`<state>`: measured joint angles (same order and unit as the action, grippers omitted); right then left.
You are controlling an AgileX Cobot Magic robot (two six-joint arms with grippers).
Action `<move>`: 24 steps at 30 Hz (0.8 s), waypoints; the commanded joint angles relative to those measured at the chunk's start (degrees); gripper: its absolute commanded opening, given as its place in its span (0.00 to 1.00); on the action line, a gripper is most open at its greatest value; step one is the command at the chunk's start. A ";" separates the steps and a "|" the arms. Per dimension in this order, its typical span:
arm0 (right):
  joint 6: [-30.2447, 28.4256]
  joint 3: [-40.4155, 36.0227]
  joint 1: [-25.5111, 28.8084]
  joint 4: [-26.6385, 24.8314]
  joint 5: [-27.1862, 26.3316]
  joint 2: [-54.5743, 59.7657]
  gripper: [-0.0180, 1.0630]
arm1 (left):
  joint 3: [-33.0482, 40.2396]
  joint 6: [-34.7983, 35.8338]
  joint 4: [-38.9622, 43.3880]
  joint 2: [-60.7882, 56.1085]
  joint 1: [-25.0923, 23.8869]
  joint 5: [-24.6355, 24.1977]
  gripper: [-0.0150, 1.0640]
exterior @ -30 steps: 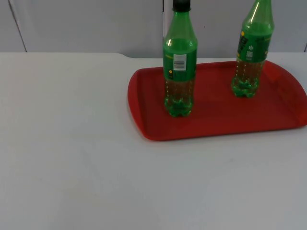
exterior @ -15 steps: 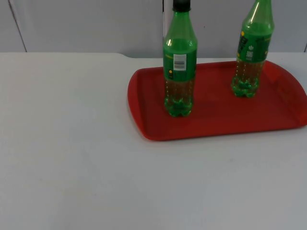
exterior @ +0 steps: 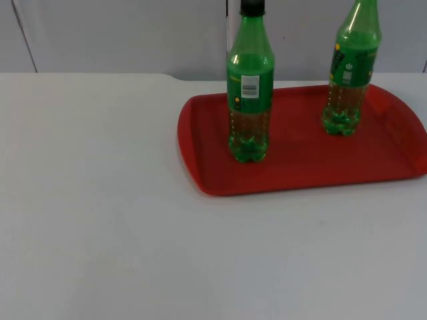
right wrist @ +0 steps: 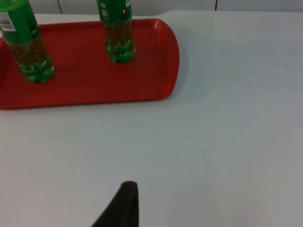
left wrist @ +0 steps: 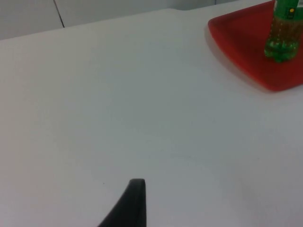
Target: Place the bottle upright on the tray.
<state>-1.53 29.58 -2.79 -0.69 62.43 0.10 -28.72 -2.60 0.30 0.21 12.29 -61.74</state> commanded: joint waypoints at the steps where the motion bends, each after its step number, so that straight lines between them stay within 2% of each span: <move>1: -0.61 -0.04 0.24 0.16 -0.63 -0.10 0.99 | 0.26 0.49 0.60 -0.21 0.36 0.04 0.99; 15: -0.61 -0.04 0.24 0.16 -0.63 -0.10 0.99 | 0.26 0.49 0.60 -0.21 0.00 0.15 0.99; 18: -0.61 -0.04 0.24 0.16 -0.63 -0.10 0.99 | 0.26 0.49 0.72 -0.21 -1.34 0.15 0.99; 23: -0.61 -0.04 0.24 0.16 -0.63 -0.10 0.99 | 0.26 0.49 0.72 -0.21 -7.24 0.15 0.99; 24: -0.61 -0.04 0.24 0.16 -0.63 -0.10 0.99 | 0.26 0.49 0.72 -0.21 -7.24 0.15 0.99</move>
<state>-1.53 29.58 -2.79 -0.69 62.43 0.10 -28.72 -2.60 0.65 0.21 5.87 -61.74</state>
